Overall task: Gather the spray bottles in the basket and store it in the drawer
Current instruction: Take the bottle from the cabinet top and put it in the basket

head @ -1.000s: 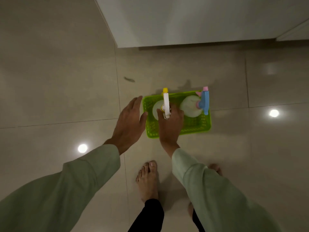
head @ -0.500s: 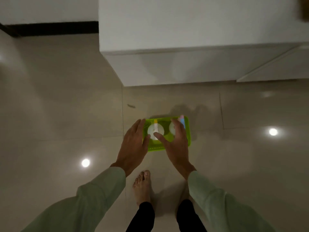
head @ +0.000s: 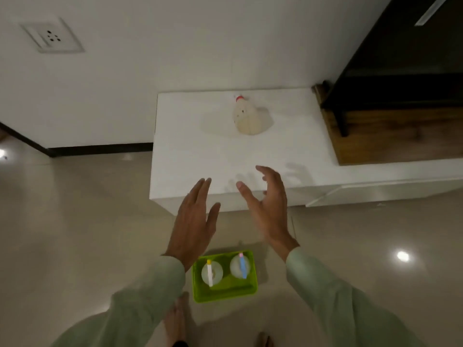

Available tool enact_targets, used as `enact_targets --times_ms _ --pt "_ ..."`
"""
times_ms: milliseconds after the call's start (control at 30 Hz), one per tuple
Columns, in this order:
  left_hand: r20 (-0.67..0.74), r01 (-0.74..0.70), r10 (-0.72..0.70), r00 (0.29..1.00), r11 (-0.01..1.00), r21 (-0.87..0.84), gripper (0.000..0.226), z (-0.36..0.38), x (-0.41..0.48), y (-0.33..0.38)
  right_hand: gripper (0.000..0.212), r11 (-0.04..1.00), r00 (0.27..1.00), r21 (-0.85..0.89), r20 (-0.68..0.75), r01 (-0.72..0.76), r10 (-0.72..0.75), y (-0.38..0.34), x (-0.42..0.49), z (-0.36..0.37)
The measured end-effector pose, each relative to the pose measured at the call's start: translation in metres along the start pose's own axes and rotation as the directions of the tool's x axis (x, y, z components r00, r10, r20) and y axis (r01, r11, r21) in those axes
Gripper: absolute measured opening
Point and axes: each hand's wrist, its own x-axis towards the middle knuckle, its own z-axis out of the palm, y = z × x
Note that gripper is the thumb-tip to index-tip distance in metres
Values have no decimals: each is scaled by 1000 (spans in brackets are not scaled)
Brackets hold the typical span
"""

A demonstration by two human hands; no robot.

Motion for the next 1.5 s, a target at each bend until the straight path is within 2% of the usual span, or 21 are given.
enact_targets --times_ms 200,433,567,733,867,1067,1267,1367,1500 --pt "11 -51 51 999 999 -3 58 -15 114 -11 78 994 996 -98 -75 -47 40 -16 118 24" --pt "73 -97 96 993 995 7 57 -30 222 -39 100 942 965 -214 -15 -259 262 -17 241 70" --pt "99 -117 115 988 993 23 58 -32 263 -57 92 904 942 -297 34 -309 334 -6 275 97" --pt "122 -113 109 987 993 30 58 -25 273 -75 76 899 924 -245 27 -363 381 2 279 110" --pt "144 -81 78 987 997 17 58 -23 251 -78 75 881 908 -252 23 -400 419 -3 252 111" --pt "125 -28 33 992 999 -42 57 -18 182 -65 87 890 905 -189 24 -414 426 0 164 90" --pt "83 67 -57 995 989 -131 55 3 85 -35 88 940 952 -185 56 -287 301 -3 54 45" --pt "72 149 -135 988 961 -231 55 13 37 -14 82 963 969 -145 72 -226 238 0 -6 20" --pt "68 251 -242 968 910 -331 51 31 -22 2 83 980 975 -94 123 -173 184 24 -88 2"
